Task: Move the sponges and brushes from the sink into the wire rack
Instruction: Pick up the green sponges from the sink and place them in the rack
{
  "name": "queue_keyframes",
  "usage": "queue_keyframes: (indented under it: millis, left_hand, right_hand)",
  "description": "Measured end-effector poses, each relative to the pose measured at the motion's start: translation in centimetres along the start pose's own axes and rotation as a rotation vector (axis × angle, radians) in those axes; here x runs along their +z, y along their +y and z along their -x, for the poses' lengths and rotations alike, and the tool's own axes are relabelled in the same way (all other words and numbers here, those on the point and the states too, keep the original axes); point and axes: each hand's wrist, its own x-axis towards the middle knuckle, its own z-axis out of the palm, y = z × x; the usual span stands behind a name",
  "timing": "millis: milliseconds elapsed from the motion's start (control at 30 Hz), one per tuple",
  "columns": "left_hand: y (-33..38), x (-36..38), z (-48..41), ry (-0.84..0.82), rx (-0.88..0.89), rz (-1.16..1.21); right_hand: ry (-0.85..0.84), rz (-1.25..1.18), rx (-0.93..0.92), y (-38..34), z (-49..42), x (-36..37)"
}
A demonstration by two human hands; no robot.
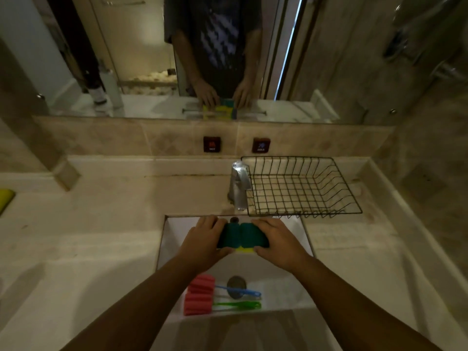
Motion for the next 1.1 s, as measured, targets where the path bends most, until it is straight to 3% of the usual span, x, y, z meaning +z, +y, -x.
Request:
queue_keyframes:
  millis: [300, 600, 1100]
  left_hand:
    - [1.1, -3.4, -2.3, 0.085, 0.057, 0.007]
    - [1.1, -3.4, -2.7, 0.104, 0.068, 0.02]
    - [7.1, 0.3, -8.6, 0.101, 0.096, 0.095]
  right_hand:
    - [0.127, 0.018, -0.023, -0.7, -1.3, -3.7]
    - [0.141, 0.027, -0.037, -0.1, -1.7, -4.0]
    - [0.108, -0.04, 0.018, 8.4, -1.0, -7.8]
